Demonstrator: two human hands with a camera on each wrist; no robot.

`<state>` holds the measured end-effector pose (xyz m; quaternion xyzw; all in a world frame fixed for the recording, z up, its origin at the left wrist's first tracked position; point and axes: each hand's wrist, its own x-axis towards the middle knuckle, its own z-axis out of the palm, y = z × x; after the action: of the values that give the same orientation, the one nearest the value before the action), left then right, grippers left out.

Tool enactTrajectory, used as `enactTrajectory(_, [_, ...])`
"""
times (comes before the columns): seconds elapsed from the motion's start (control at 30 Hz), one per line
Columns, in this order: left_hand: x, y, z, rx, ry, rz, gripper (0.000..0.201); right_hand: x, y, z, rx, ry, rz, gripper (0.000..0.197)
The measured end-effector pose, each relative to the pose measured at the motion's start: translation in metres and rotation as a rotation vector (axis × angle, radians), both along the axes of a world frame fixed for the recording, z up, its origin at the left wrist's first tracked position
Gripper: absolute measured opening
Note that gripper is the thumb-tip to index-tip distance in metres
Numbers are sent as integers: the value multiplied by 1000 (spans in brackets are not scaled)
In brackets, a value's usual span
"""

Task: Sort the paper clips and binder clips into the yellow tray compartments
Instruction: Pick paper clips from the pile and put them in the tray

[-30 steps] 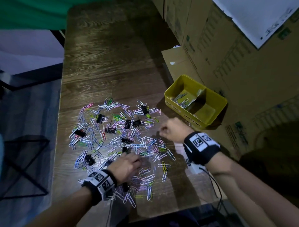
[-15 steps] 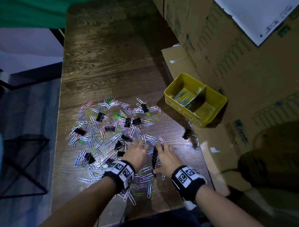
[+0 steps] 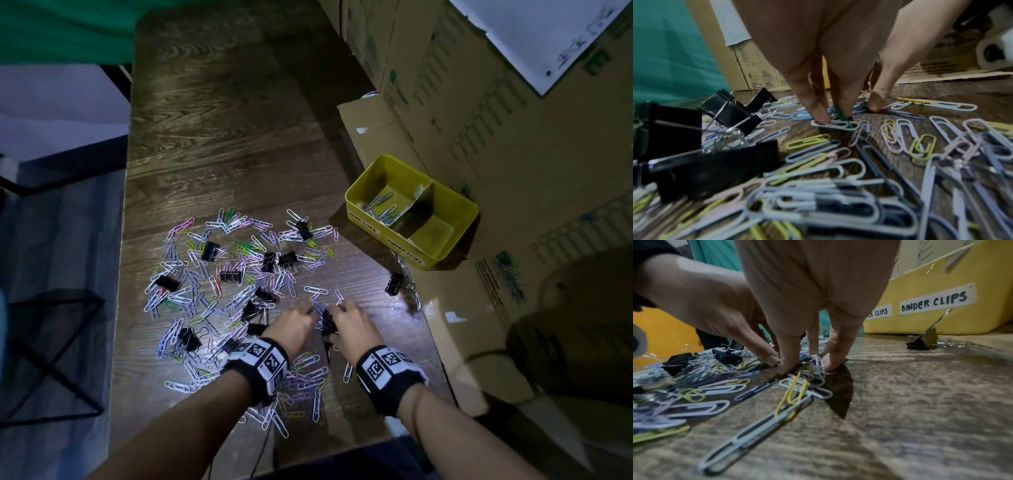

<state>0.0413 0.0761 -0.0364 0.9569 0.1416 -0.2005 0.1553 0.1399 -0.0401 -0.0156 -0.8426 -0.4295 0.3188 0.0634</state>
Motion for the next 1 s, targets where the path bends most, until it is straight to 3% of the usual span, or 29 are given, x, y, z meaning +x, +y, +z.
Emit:
enactTrajectory(0.1, [-5,2,-3,-38,-41,4,18,2,2,0,27,22,35,38])
enactTrajectory(0.27, [-9,3,-7,-49,-91,25,46,13,-1,2,82,118,-9,33])
enactTrajectory(0.47, [-7,13,3,-132,-194,32,12,33,-2,-1,166,268,-168,38])
enactTrajectory(0.6, [-4,20,23,-283,-298,282,14,45,-1,2,224,290,-262,33])
enactTrajectory(0.73, [0,29,44,-748,-260,908,9,56,-1,12,315,327,-330,32])
enactTrajectory(0.77, [2,32,50,-821,-283,986,8,59,0,17,345,343,-353,32])
enactTrajectory(1.0, [57,64,110,-1051,-476,885,12,72,-2,58,673,436,-548,23])
